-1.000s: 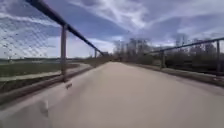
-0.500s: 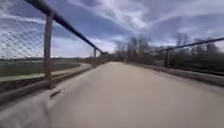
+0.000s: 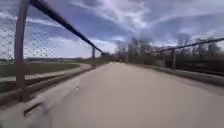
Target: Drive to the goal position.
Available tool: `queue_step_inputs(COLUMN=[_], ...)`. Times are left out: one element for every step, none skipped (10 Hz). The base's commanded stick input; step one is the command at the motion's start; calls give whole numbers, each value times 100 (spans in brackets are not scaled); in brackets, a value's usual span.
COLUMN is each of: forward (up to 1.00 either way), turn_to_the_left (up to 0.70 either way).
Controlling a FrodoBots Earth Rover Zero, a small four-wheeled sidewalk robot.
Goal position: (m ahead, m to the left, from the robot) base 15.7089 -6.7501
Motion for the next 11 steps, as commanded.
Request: queue_step_inputs(forward=[100,100,100,100,100,100,100,100,100,100,100], turn_to_the_left=[1,1,1,1,1,1,1,1,1,1,1])
